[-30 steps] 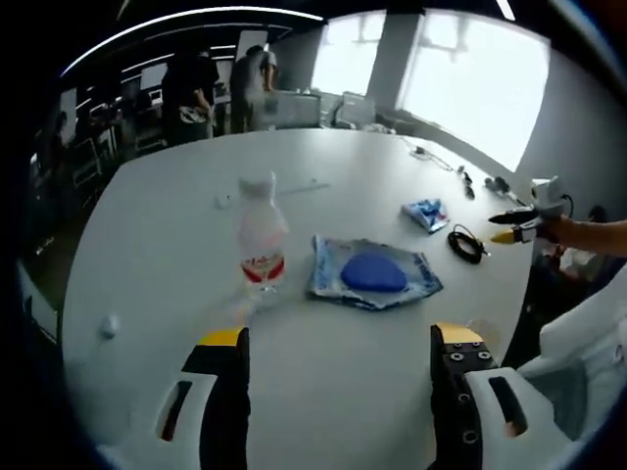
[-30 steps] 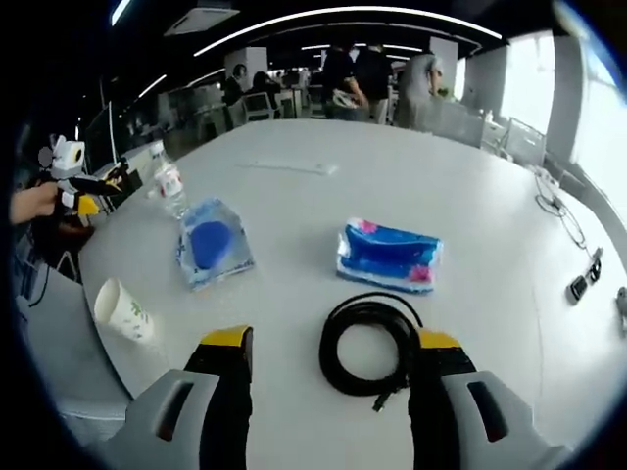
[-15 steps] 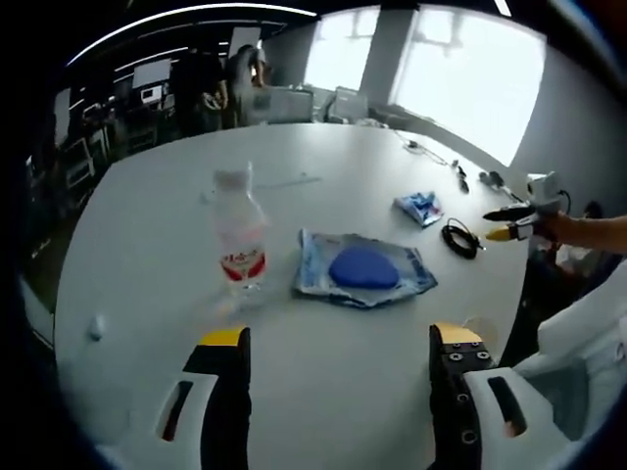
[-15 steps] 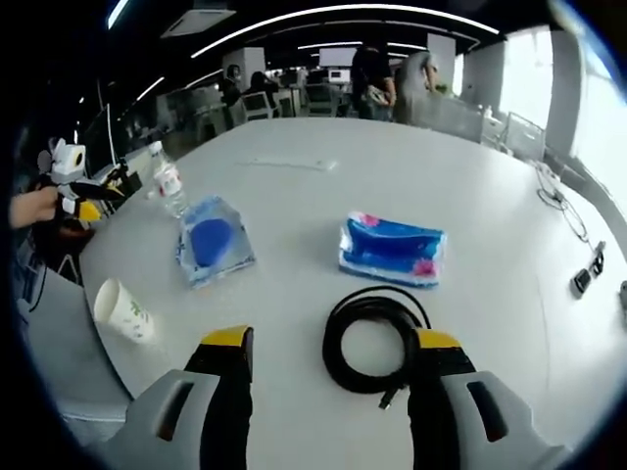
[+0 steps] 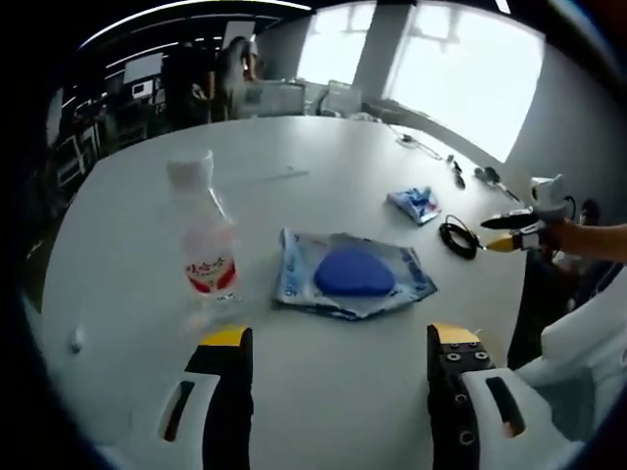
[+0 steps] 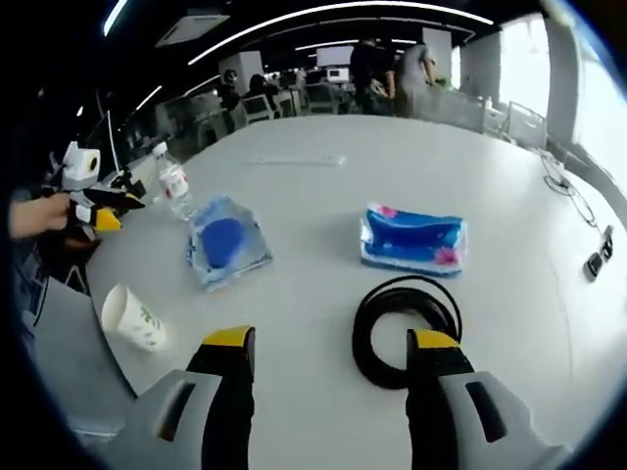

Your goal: Arrange the tabletop items into an orderly group along one side of the table until the central work area is clear of visible clutter.

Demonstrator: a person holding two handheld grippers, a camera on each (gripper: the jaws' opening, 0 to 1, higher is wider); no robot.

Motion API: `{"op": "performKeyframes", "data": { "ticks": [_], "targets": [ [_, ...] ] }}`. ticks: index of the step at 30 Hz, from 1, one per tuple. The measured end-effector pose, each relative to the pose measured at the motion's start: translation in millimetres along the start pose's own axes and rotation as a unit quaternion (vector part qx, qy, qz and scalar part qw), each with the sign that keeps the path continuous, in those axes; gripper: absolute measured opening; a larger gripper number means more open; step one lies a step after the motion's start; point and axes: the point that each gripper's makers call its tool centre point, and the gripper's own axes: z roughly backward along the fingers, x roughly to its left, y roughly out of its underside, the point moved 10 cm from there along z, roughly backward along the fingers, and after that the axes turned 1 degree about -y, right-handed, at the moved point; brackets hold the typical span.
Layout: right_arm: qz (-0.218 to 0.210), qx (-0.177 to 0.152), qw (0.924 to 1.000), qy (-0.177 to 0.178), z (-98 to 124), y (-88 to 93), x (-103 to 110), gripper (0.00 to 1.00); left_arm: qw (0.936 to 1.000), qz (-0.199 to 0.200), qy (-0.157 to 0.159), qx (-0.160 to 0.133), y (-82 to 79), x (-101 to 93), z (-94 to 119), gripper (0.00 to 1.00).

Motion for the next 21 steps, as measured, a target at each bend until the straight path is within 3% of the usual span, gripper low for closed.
{"op": "performKeyframes", "data": {
  "ticks": [11,21],
  "targets": [
    [-0.024,-0.003,0.9996,-0.017,-13.7,0.5,17.6,0.59,0.9998,-0.016,0.011,0.009,-16.0,-4.8,-33.8,0.68],
    [-0.070,-0.003,0.9968,-0.038,-32.4,5.7,40.1,0.58,0.9994,-0.030,0.007,0.018,-19.3,-7.7,-60.9,0.68]
  ]
}}
